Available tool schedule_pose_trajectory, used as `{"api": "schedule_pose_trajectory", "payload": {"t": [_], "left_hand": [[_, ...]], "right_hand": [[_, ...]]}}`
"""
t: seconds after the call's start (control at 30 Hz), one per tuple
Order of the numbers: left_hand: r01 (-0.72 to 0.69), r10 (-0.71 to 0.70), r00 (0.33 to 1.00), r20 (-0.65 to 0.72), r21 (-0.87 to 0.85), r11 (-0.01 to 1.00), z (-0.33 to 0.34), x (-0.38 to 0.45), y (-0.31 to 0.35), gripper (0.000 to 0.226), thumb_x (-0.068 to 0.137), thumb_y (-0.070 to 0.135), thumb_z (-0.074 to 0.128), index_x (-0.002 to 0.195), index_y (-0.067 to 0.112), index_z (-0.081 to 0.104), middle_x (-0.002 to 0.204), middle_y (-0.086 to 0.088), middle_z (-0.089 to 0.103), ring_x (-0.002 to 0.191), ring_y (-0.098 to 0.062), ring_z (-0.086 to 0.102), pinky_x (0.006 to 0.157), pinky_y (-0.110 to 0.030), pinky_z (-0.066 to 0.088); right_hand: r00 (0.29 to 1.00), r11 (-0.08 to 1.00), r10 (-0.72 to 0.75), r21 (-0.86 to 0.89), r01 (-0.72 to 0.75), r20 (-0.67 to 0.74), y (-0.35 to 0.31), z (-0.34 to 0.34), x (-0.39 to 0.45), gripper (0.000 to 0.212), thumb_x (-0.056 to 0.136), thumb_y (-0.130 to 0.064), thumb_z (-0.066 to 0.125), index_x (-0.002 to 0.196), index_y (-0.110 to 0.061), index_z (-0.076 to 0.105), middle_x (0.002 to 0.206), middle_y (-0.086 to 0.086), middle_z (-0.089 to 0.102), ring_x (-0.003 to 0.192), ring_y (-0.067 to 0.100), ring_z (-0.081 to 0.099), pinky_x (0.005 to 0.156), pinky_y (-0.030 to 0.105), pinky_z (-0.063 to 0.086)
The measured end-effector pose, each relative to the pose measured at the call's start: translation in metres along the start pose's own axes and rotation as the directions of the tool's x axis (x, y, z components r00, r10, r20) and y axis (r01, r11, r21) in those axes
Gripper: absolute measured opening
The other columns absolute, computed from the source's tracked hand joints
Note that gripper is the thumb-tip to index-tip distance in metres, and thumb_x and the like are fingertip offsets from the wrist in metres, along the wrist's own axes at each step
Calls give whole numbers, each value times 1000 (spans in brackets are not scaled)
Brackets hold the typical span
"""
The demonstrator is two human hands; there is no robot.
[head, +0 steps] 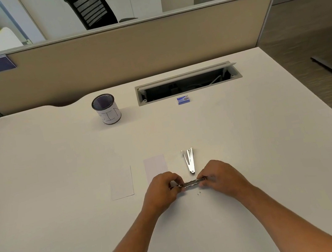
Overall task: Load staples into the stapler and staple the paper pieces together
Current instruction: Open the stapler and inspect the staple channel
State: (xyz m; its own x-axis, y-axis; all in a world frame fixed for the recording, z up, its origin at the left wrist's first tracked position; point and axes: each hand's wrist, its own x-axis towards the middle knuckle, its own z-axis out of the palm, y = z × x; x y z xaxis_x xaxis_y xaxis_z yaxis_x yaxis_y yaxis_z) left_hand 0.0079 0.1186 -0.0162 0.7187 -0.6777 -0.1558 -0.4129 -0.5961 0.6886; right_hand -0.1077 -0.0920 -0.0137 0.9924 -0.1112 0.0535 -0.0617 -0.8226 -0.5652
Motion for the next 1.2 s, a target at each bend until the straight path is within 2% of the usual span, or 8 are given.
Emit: {"api": "schedule_pose_trajectory", "payload": {"t": [0.17, 0.33, 0.47, 0.63, 0.77, 0.97, 1.2], "left_hand": [[-21, 21, 1000, -11, 14, 1000, 3, 0, 3, 8, 79, 30, 79, 87, 33, 77, 82, 14, 69, 82, -3, 55, 67, -16, 41], [-22, 22, 1000, 22, -14, 1000, 6, -2, 5, 8, 81, 38, 75, 87, 34, 72, 82, 18, 65, 79, 0, 58, 66, -20, 48], [-36, 37, 999, 17, -42, 998, 6, -4, 8, 9, 82, 36, 69, 90, 36, 66, 87, 21, 65, 81, -2, 62, 73, -31, 58], [-47, 49, 998, 29, -45, 998, 5, -2, 13, 6, 82, 29, 67, 85, 35, 67, 85, 19, 66, 80, -4, 63, 75, -36, 58], [-40, 41, 998, 40, -11, 999, 3, -3, 12, 4, 83, 33, 70, 86, 35, 69, 85, 19, 64, 78, -3, 61, 74, -33, 58], [-70, 66, 996, 59, 63, 996, 2, -2, 13, 13, 82, 37, 73, 94, 38, 69, 88, 18, 62, 83, -1, 59, 74, -26, 55], [-115, 107, 992, 63, 123, 986, 1, -1, 16, 16, 82, 40, 72, 96, 38, 68, 90, 17, 61, 84, -4, 57, 76, -31, 55]], "right_hand": [[993, 991, -108, -85, 105, -38, 3, 2, -6, 10, 81, -18, 83, 91, -15, 81, 83, -3, 74, 84, 25, 65, 69, 34, 53], [1000, 1000, -4, -14, 4, 8, 4, -1, -8, 13, 84, -26, 81, 94, -19, 80, 90, -5, 70, 91, 18, 59, 76, 33, 49], [996, 998, 60, -2, -60, 61, 3, -5, -6, 13, 83, -32, 80, 93, -23, 78, 92, -10, 67, 92, 10, 54, 79, 30, 47], [987, 991, 120, 39, -124, 102, 3, -8, -4, 14, 79, -32, 82, 89, -24, 76, 88, -15, 61, 89, 6, 53, 77, 29, 47], [984, 986, 140, 77, -149, 106, 4, -7, -6, 15, 77, -31, 82, 89, -26, 74, 88, -16, 59, 87, 2, 52, 77, 25, 46], [991, 989, 124, 72, -128, 57, 5, -5, -11, 20, 78, -33, 82, 96, -30, 74, 92, -17, 61, 90, 0, 52, 76, 25, 48], [998, 998, 68, 9, -68, 18, 2, -5, -12, 26, 77, -31, 82, 102, -32, 75, 98, -19, 59, 94, 2, 53, 74, 23, 45]]}}
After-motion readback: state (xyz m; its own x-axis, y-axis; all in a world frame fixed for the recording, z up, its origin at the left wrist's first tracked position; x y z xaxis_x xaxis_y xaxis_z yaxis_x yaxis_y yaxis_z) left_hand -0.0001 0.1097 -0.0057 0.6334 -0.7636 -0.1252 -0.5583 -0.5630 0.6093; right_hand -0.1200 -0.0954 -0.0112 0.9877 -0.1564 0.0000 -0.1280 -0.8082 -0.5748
